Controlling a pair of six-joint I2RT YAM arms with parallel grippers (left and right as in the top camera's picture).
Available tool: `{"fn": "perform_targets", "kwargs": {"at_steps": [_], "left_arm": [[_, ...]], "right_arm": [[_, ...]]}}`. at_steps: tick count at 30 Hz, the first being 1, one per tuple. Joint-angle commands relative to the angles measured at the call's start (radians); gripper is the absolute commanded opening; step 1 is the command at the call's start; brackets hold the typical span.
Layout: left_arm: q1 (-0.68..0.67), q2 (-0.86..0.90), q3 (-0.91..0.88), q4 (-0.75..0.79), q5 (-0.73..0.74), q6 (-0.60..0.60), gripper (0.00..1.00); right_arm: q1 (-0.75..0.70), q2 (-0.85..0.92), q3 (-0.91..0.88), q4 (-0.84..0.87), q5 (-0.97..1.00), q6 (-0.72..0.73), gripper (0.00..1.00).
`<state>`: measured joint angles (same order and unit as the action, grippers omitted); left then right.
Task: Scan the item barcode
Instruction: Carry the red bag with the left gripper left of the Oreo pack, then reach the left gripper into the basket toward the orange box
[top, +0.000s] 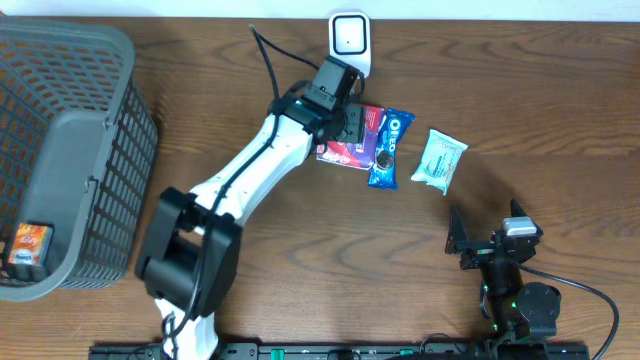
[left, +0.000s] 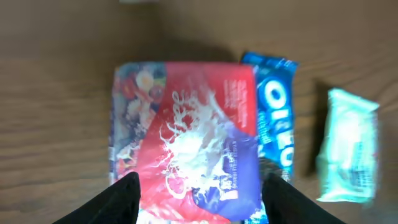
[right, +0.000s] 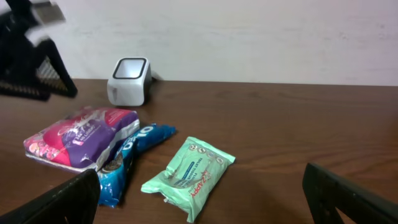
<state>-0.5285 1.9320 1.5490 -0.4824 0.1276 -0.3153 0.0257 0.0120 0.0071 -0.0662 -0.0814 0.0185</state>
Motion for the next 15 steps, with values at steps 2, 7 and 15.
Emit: {"fn": "perform_targets", "kwargs": {"at_steps": [2, 7, 15], "left_arm": [[0.059, -0.21, 0.011, 0.008, -0.011, 0.014, 0.67], [0.207, -0.437, 0.011, -0.022, -0.155, 0.035, 0.71], [0.602, -0.625, 0.011, -0.186, -0.491, 0.134, 0.75]], "right_arm": [[0.008, -0.005, -0.002, -0.003, 0.002, 0.014, 0.99], [0.008, -0.005, -0.002, -0.003, 0.002, 0.014, 0.99], [0.008, -0.005, -0.002, -0.003, 0.002, 0.014, 0.99]]}}
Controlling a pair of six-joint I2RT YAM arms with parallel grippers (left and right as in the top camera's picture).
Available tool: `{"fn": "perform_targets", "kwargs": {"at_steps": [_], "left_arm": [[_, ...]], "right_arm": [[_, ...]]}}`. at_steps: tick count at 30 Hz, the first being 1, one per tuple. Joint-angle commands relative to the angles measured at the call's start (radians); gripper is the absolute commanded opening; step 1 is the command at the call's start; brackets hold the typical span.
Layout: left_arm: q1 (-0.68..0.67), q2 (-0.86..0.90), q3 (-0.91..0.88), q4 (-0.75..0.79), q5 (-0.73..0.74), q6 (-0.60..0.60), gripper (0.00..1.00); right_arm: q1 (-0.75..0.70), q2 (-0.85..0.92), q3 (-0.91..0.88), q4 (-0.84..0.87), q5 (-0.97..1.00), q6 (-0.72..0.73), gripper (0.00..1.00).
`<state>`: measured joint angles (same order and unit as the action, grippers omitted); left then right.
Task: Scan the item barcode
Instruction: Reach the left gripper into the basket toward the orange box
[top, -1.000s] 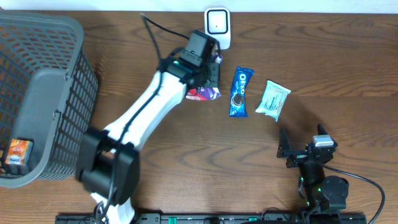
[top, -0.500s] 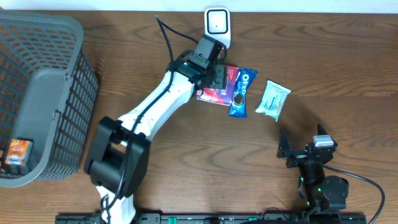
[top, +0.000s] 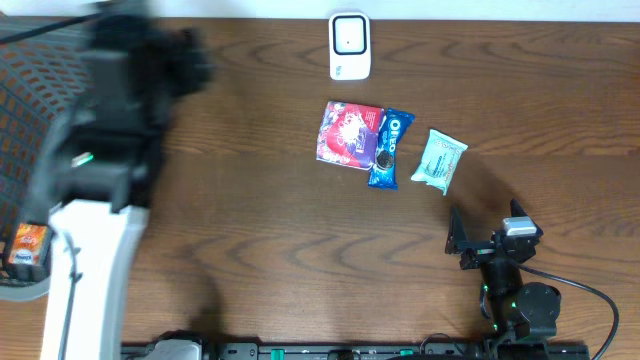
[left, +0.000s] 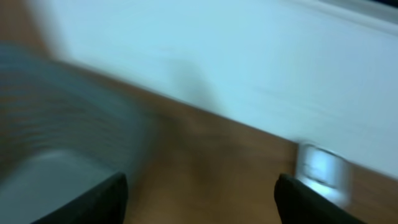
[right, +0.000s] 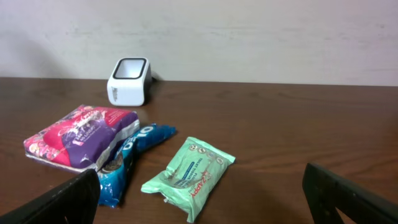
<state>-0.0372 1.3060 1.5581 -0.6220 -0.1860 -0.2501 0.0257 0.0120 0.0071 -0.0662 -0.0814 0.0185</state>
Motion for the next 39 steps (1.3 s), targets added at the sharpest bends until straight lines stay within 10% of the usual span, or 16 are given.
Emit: {"fn": "perform_targets", "kwargs": {"at_steps": [1, 11, 39], "left_arm": [[0.165, 0.0, 0.002, -0.08, -0.209, 0.084, 0.75], [0.541, 0.066, -0.068, -0.257, -0.268, 0.009, 0.75], [0.728, 0.565, -0.197, -0.208, -0.272, -0.156, 0.75]], "right_arm": [[0.008, -0.005, -0.002, -0.003, 0.002, 0.014, 0.99], [0.008, -0.005, -0.002, -0.003, 0.002, 0.014, 0.99], [0.008, -0.005, -0.002, -0.003, 0.002, 0.014, 0.99]]}}
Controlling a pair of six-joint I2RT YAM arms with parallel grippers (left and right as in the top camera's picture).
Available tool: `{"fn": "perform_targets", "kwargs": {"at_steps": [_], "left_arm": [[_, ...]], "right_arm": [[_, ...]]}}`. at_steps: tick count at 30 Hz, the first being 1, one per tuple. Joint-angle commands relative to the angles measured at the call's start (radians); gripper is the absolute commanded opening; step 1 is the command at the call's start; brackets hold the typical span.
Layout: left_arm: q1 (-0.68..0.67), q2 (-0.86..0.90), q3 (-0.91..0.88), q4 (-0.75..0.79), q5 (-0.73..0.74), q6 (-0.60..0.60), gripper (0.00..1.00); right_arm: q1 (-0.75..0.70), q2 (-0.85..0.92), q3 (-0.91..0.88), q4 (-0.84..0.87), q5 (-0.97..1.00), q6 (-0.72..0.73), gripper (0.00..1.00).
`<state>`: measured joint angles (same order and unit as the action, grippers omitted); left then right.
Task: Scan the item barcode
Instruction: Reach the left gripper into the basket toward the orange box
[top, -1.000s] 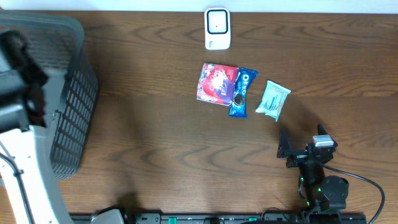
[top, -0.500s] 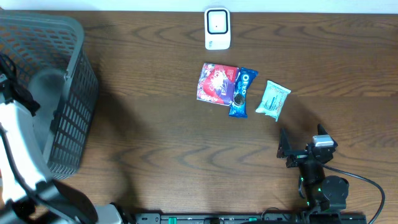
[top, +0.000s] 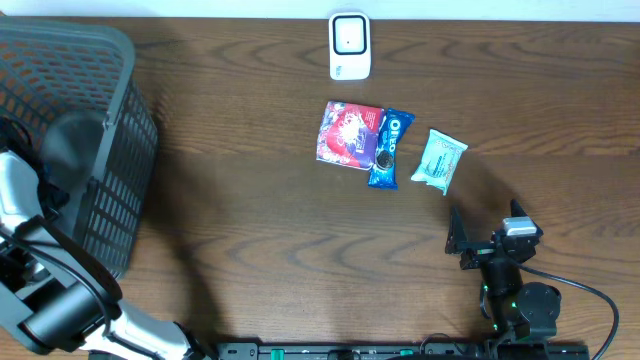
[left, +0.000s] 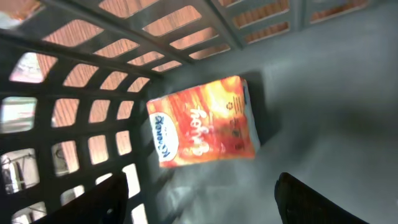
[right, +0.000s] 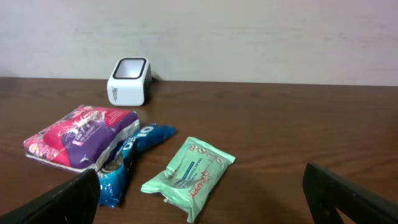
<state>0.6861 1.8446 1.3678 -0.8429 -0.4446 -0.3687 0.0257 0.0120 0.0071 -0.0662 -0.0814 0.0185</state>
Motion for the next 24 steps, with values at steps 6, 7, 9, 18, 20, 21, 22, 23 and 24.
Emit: {"fn": "perform_targets", "kwargs": {"at_steps": [6, 7, 9, 18, 20, 21, 22, 23, 24], "left_arm": [[0.005, 0.067, -0.018, 0.074, -0.013, -0.037, 0.75], [0.005, 0.071, -0.018, 0.084, -0.013, -0.037, 0.75], [0.005, 0.079, -0.018, 0.1, -0.012, -0.037, 0.75], [0.005, 0.133, -0.022, 0.105, -0.013, -0.037, 0.74], [0.005, 0.147, -0.022, 0.104, -0.013, -0.037, 0.68], [0.005, 0.152, -0.022, 0.101, -0.013, -0.037, 0.62], [0.005, 0.157, -0.022, 0.1, -0.013, -0.037, 0.5], [0.005, 0.159, -0.022, 0.098, -0.013, -0.037, 0.41], [0.005, 0.161, -0.022, 0.096, -0.013, -0.037, 0.37]], "right_arm": [[0.008, -0.005, -0.002, -0.003, 0.002, 0.014, 0.99], [0.008, -0.005, -0.002, -0.003, 0.002, 0.014, 0.99], [0.008, -0.005, -0.002, -0.003, 0.002, 0.014, 0.99], [0.008, -0.005, -0.002, -0.003, 0.002, 0.014, 0.99], [0.008, -0.005, -0.002, -0.003, 0.002, 0.014, 0.99], [0.008, -0.005, -0.002, -0.003, 0.001, 0.014, 0.99], [0.008, -0.005, -0.002, -0.003, 0.002, 0.014, 0.99], [0.008, -0.005, -0.002, -0.003, 0.002, 0.014, 0.99], [0.008, -0.005, -0.002, -0.003, 0.002, 0.014, 0.99]]}}
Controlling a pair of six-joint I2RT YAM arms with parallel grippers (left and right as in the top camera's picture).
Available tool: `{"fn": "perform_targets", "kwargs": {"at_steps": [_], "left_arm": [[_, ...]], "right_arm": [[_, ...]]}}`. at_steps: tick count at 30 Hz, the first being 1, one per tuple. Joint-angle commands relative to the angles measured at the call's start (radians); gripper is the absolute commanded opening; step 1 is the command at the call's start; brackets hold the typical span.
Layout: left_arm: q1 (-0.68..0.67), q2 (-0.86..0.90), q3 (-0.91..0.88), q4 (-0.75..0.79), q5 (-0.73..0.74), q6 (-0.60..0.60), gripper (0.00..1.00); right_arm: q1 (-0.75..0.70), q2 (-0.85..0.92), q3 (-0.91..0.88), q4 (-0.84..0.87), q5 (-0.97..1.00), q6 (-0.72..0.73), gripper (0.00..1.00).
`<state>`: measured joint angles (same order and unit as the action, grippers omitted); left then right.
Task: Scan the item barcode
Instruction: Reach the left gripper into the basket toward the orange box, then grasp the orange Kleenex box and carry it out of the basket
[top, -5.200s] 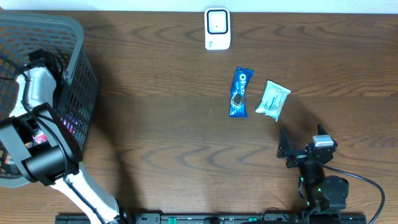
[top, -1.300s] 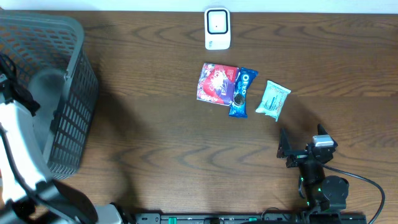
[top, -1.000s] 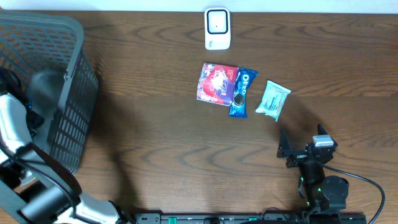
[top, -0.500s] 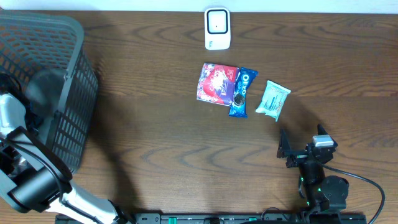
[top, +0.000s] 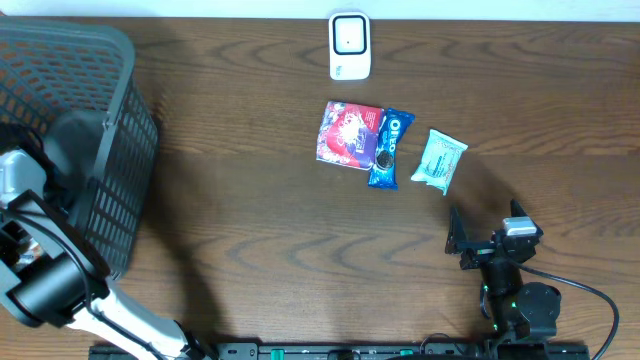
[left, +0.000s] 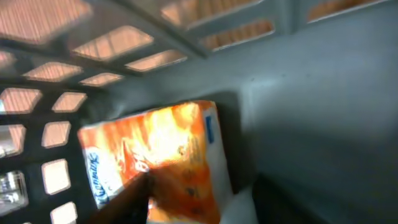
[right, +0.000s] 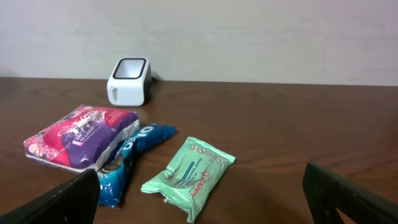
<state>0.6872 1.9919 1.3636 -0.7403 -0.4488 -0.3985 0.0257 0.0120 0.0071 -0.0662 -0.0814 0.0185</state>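
Note:
An orange packet (left: 155, 162) lies in a corner of the grey basket (top: 110, 140), seen blurred in the left wrist view. My left gripper (left: 202, 190) is low over it, one dark finger against each side of the packet. The white scanner (top: 349, 45) stands at the table's far edge, and the right wrist view shows this scanner (right: 129, 81) too. My right gripper (right: 200, 186) rests open at the near right, with nothing between its fingers. From overhead, the left arm (top: 25, 185) reaches into the basket and hides the packet.
A red and purple packet (top: 348, 134), a blue Oreo pack (top: 389, 148) and a green tissue pack (top: 439, 159) lie in a row near the table's middle. The basket's slatted walls (left: 74, 81) close in around the left gripper.
My left gripper has come down closer to the orange packet, and its fingers have narrowed from wide apart to either side of it. The right arm and the table items have not moved.
My left gripper first hovered open over the red and purple packet by the scanner. Then the arm was swinging left, away from the packets. Later it was inside the basket, open above the orange packet, and now its fingers are closed in on that packet.

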Motion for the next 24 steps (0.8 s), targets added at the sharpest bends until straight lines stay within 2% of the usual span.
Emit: {"fn": "perform_targets", "kwargs": {"at_steps": [1, 4, 7, 12, 19, 24], "left_arm": [[0.004, 0.013, -0.018, -0.007, -0.008, -0.007, 0.31], [0.003, 0.013, -0.017, -0.018, -0.007, -0.007, 0.07], [0.003, 0.0, -0.016, -0.044, 0.033, -0.007, 0.07], [-0.003, -0.1, 0.014, -0.071, 0.203, -0.007, 0.07], [-0.015, -0.415, 0.018, -0.015, 0.465, -0.008, 0.07], [-0.038, -0.695, 0.018, 0.08, 0.712, -0.021, 0.07]], "right_arm": [[0.008, -0.005, -0.002, -0.003, 0.002, 0.014, 0.99], [0.008, -0.005, -0.002, -0.003, 0.002, 0.014, 0.99], [0.008, -0.005, -0.002, -0.003, 0.001, 0.014, 0.99], [0.008, -0.005, -0.002, -0.003, 0.002, 0.014, 0.99], [0.008, -0.005, -0.002, -0.003, 0.002, 0.014, 0.99], [0.008, -0.005, -0.002, -0.003, 0.002, 0.014, 0.99]]}}
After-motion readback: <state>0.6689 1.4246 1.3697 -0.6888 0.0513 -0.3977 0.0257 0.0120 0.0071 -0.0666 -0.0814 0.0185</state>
